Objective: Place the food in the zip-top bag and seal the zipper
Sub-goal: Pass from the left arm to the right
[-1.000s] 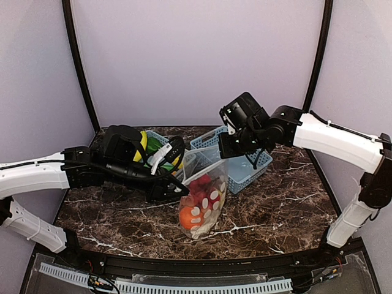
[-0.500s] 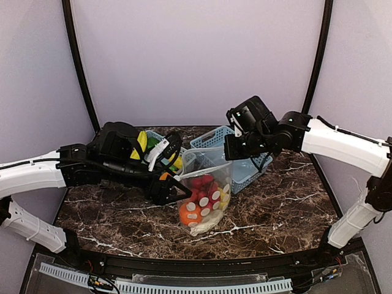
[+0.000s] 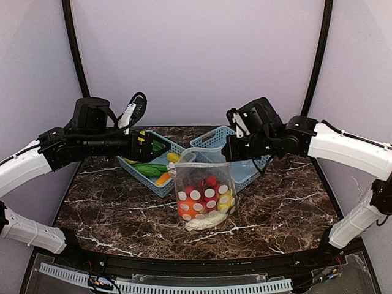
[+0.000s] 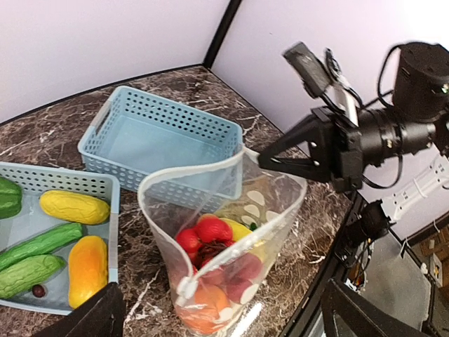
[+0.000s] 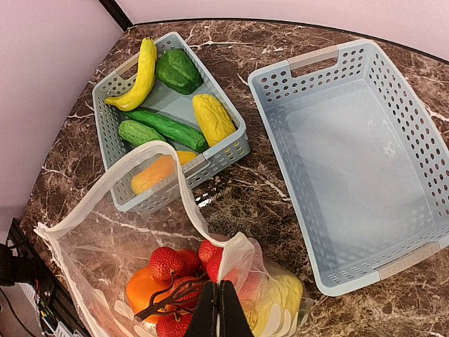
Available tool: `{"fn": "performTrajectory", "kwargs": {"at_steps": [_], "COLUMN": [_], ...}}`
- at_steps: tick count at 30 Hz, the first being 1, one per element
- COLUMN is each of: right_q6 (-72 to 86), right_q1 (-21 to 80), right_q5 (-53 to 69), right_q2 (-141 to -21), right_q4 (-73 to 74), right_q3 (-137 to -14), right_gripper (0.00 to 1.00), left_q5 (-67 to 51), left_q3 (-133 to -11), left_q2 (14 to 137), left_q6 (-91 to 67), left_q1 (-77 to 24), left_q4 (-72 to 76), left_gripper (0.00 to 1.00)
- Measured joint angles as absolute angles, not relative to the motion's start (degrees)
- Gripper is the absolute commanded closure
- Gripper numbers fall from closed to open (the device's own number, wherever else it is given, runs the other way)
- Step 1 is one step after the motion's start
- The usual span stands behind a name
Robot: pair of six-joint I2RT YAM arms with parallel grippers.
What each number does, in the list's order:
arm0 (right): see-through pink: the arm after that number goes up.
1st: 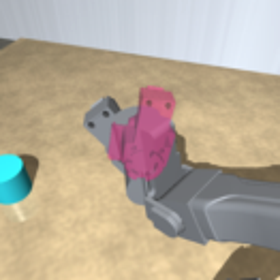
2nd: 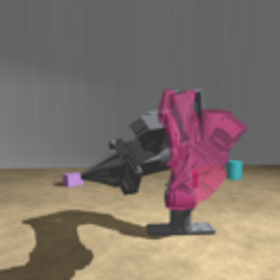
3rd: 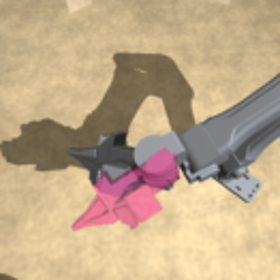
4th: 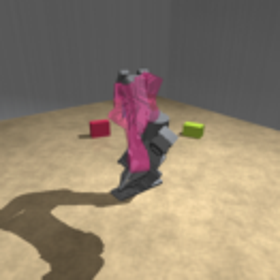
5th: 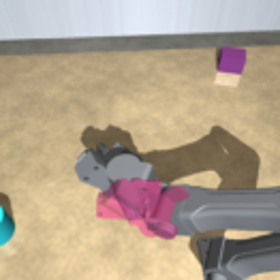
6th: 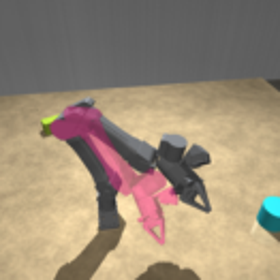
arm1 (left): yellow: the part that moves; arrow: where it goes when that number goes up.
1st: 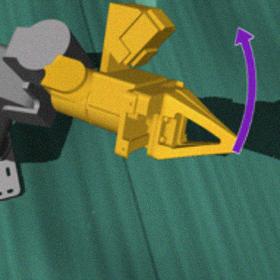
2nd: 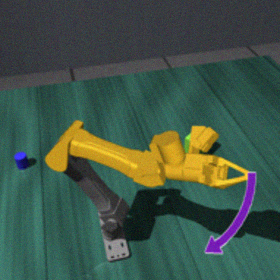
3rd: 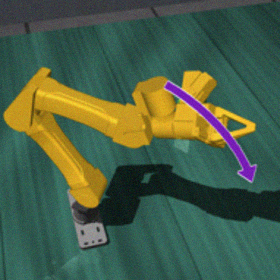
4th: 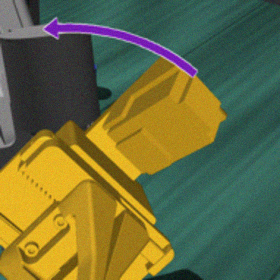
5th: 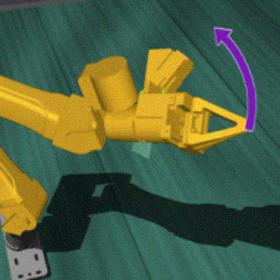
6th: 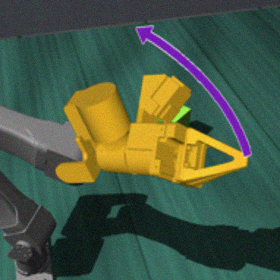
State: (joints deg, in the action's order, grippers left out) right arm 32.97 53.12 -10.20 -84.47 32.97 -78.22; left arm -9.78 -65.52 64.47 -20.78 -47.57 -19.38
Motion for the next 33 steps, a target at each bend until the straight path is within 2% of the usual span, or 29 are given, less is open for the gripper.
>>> {"fn": "performTrajectory", "kwargs": {"at_steps": [8, 15, 21, 33], "right_q6": [32.62, 32.64, 32.64, 32.64], "right_q1": [53.12, 53.12, 53.1, 53.1], "right_q5": [-8.73, -8.38, -7.7, -7.25], "right_q2": [-81.78, -80.55, -80.14, -80.12], "right_q4": [31.77, 30.79, 29.98, 29.76], "right_q3": [-76.42, -75.22, -74.59, -74.54], "right_gripper": [1.0, 1.0, 1.0, 1.0], "left_q5": [-11.81, -13.61, -13.34, -9.56], "left_q3": [-65.47, -64.62, -64.99, -69.17], "left_q2": [69.47, 80.44, 91.35, 104.07], "left_q6": [-24.58, -30.3, -34.5, -37.95], "left_q1": [-38.54, -32.62, -31.09, -29.28], "left_q4": [-15.86, -9.37, -4.47, 0.82], "left_gripper": [0.02, 0.06, 0.15, 0.21]}}
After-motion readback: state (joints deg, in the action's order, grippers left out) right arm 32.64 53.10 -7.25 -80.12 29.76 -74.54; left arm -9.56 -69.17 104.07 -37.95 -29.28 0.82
